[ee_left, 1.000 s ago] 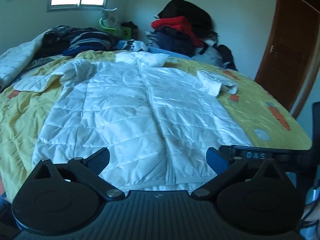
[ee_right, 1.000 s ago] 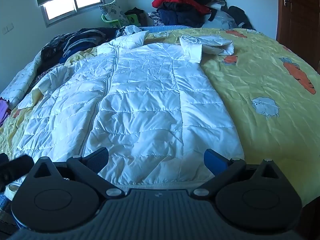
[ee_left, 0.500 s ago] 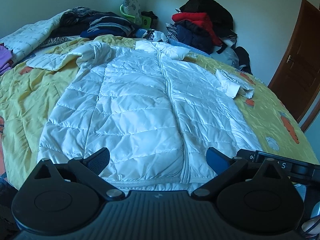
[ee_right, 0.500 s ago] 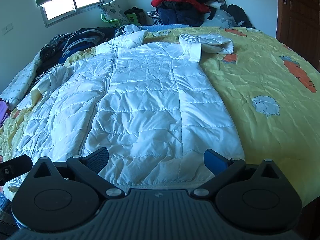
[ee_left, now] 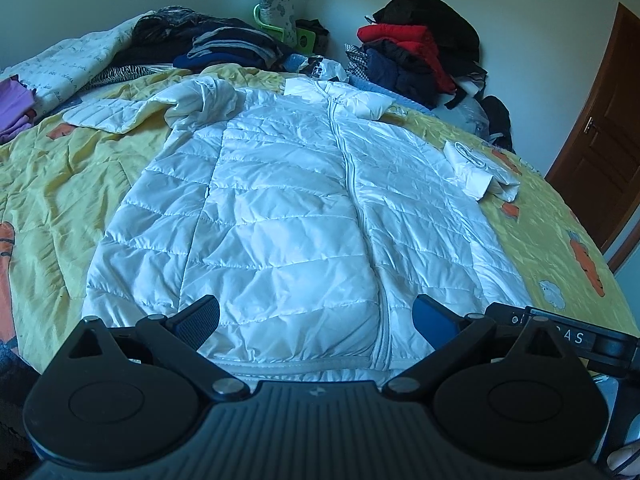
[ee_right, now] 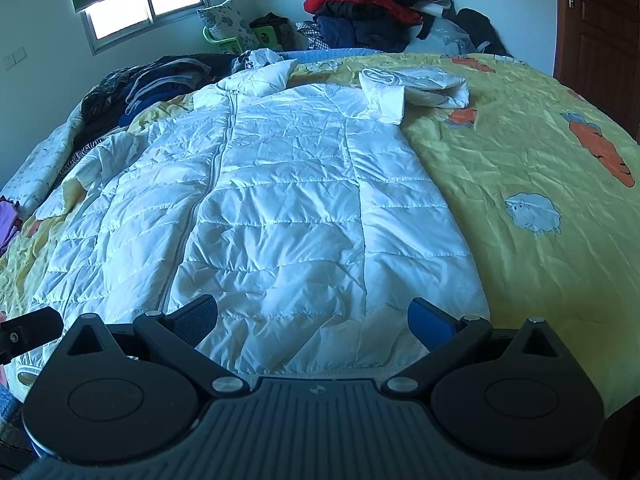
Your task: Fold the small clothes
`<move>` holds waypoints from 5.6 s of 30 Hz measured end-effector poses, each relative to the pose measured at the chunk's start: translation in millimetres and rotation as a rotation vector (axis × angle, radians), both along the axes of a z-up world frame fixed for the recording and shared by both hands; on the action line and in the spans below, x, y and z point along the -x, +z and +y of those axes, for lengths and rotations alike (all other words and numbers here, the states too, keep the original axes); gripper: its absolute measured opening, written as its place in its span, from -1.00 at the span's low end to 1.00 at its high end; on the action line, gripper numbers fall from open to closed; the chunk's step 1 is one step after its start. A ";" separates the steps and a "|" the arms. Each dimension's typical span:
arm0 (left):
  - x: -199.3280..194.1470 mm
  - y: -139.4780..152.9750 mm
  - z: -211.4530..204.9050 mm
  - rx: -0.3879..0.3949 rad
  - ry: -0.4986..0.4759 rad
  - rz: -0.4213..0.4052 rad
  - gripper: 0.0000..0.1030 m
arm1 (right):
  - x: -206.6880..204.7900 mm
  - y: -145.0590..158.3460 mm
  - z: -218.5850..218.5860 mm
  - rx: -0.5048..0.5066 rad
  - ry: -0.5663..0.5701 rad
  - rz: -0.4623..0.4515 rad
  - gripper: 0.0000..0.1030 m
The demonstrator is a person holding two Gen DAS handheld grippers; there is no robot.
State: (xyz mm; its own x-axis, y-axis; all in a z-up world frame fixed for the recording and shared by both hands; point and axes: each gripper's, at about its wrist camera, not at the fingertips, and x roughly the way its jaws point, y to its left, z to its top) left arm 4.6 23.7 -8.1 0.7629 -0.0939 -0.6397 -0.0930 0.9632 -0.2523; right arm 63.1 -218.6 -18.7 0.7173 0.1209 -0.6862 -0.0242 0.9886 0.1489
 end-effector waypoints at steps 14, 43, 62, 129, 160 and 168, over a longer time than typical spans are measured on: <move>-0.5 -2.7 0.5 -0.004 -0.001 0.004 1.00 | 0.3 -3.0 -0.5 -0.002 0.001 0.008 1.00; 0.2 -7.7 -4.3 -0.011 -0.009 0.023 1.00 | -0.1 -10.7 -1.8 -0.022 -0.004 0.042 1.00; -129.8 -3.9 20.2 -0.166 0.091 -0.056 1.00 | -161.9 53.9 -14.5 -0.180 0.127 -0.012 1.00; -257.9 -93.0 85.9 0.103 0.184 -0.151 1.00 | -381.7 -24.1 -25.8 -0.585 0.302 0.269 0.44; -277.8 -56.7 87.6 0.461 0.265 -0.062 1.00 | -374.5 -59.1 -33.2 -0.793 0.157 0.218 0.19; -352.1 -69.5 75.0 0.611 0.176 0.069 0.95 | -400.6 -73.5 -21.5 -0.808 0.109 0.276 -0.17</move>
